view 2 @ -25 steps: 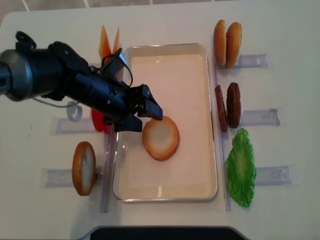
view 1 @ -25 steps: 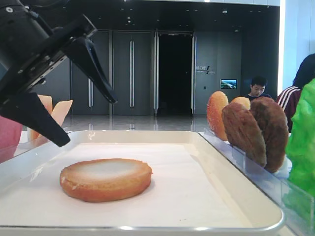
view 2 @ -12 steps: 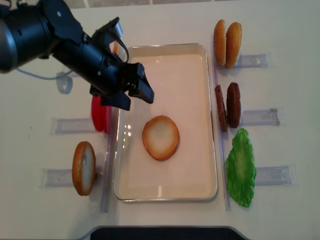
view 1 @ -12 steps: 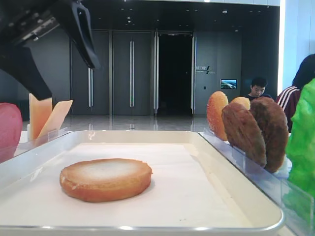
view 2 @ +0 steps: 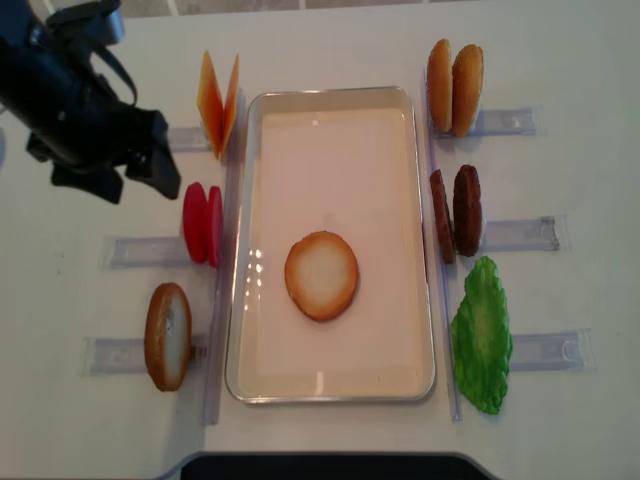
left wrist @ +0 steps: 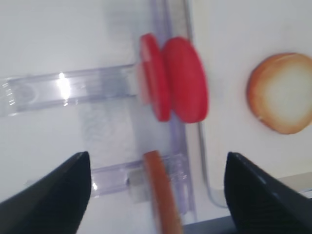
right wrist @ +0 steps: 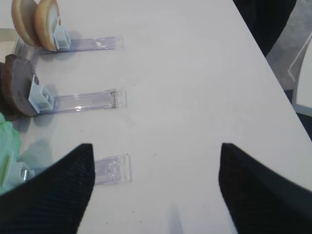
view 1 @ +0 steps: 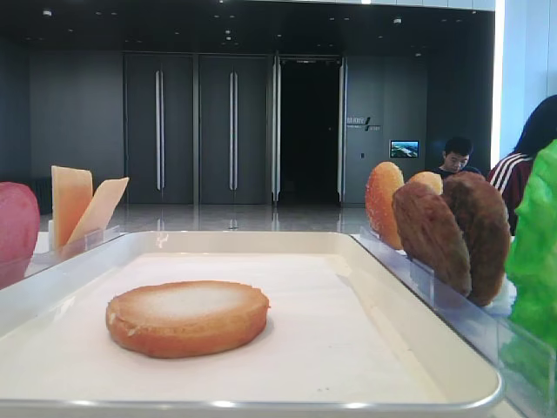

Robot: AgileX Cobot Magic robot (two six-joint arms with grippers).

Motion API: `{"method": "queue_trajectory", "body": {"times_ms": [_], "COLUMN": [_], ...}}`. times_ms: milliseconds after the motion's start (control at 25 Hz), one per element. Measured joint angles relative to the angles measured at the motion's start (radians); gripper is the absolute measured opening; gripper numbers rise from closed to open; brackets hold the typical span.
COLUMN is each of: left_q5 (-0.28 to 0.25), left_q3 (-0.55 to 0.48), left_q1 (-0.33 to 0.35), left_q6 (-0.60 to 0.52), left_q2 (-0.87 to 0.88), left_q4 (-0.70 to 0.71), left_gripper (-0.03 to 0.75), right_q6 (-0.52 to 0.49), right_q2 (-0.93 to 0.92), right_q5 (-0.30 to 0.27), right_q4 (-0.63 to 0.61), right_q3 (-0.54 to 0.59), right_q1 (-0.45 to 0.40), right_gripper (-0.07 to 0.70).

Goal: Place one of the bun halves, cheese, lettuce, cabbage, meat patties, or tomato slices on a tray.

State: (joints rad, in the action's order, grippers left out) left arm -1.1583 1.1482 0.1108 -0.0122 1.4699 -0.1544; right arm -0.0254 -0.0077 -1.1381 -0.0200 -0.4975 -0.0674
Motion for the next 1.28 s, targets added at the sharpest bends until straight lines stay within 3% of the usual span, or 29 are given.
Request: {"method": "queue_trajectory", "body": {"times_ms": [120, 520, 840, 1280], "left_q5": [-0.053, -0.059, -0.060, -0.047], "left_q3": [0.000, -0.016, -0.258, -0.549], "left_q1": [-0.046, -0.091, -0.091, -0.091], "left_q6": [0.002, 0.043, 0.055, 0.076], "left_q2": [-0.021, -0.090, -0.323, -0.828], "left_q4": [0.099, 0.240, 0.253, 0.253], "left_gripper": [0.650, 0.650, 0.650, 0.650], "right_q6": [0.000, 0.000, 0.000, 0.000], "right_q2": [0.000, 0.000, 0.000, 0.000], "right_q5": [0.000, 0.000, 0.000, 0.000], "right_q4": [0.000, 0.000, 0.000, 0.000], "right_q3": [0.000, 0.000, 0.000, 0.000], "right_q1": [0.000, 0.000, 0.000, 0.000], "right_gripper": [0.533, 0.533, 0.533, 0.533]}}
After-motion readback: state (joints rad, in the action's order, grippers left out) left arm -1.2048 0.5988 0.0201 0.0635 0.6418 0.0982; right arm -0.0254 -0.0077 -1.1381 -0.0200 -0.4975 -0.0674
